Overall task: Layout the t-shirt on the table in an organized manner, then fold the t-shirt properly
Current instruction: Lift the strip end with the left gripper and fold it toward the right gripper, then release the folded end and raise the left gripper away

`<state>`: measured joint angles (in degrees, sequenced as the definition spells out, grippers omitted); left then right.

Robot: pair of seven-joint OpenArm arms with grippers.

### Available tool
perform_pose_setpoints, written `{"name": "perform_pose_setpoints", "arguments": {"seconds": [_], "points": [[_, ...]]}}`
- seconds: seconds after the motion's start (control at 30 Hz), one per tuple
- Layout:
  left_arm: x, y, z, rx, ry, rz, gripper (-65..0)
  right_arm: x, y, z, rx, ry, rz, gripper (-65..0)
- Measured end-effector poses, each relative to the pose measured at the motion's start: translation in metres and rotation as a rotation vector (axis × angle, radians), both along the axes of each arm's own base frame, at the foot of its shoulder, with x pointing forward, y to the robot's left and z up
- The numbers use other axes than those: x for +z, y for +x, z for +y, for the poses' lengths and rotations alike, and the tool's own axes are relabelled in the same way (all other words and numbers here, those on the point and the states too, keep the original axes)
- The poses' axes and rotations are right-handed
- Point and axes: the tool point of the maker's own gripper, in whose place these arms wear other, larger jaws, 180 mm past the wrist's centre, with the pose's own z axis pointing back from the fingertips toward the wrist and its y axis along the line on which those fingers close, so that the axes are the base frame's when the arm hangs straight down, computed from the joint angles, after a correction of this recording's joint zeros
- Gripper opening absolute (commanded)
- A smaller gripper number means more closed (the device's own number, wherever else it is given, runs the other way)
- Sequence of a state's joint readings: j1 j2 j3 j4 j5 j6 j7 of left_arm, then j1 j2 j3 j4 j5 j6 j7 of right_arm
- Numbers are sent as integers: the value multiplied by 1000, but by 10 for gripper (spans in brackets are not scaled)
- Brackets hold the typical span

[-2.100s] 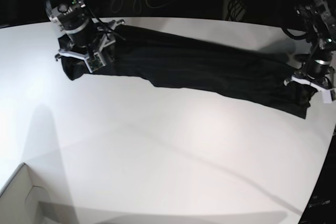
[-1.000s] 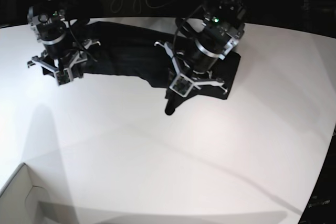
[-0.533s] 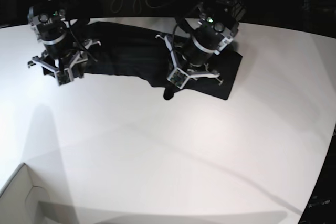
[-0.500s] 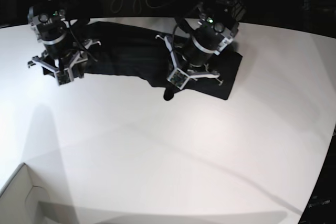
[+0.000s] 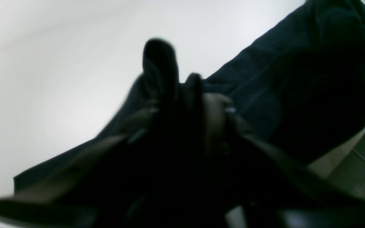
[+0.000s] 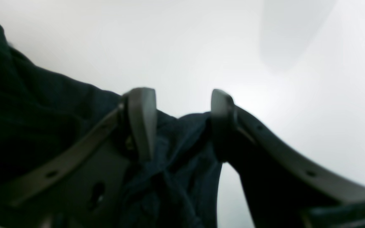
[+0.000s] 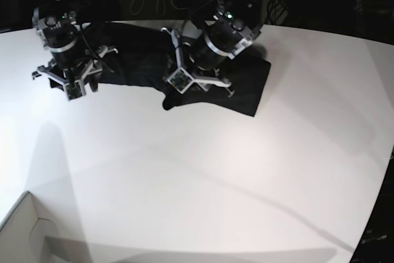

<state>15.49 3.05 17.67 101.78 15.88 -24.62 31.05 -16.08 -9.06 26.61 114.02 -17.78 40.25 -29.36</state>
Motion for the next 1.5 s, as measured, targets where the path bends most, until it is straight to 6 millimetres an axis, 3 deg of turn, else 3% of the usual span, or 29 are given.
{"name": "perform_pose_setpoints", "arguments": {"seconds": [0.13,0.2,0.33,0.43,0.6,0.73,0.83,0.93,1.07,1.2,1.3,1.5], "points": [[0,0,1,-1,3,0,-244,-4,-6,0,0,0,18,-365],[-2,-2,4,-16,20,-7,-211,-5,-7,0,0,0,19,-365],[21,-5,2,-50,11,-72,-205,-4,-6,0,0,0,17,-365],[43,8,18,15,-19,-126,-205,-4,-5,0,0,0,15,-365],[45,30,63,166,-71,-100,-206,-4,-6,0,0,0,16,-365],[32,35,81,229,-92,-56,-206,-4,-6,0,0,0,16,-365],[4,24,68,182,-70,27,-206,-4,-6,0,0,0,16,-365],[-10,15,60,157,-69,70,-206,-4,-6,0,0,0,17,-365],[-11,3,41,75,-62,73,-206,-4,-6,0,0,0,16,-365],[-20,-34,12,-127,-17,92,-206,-4,-9,-10,-31,-6,18,-365],[-23,-52,-2,-228,7,92,-206,-3,-13,-22,-62,-21,20,-365],[-9,-52,-4,-261,5,47,-206,2,-17,-46,-136,-39,8,-352]]}}
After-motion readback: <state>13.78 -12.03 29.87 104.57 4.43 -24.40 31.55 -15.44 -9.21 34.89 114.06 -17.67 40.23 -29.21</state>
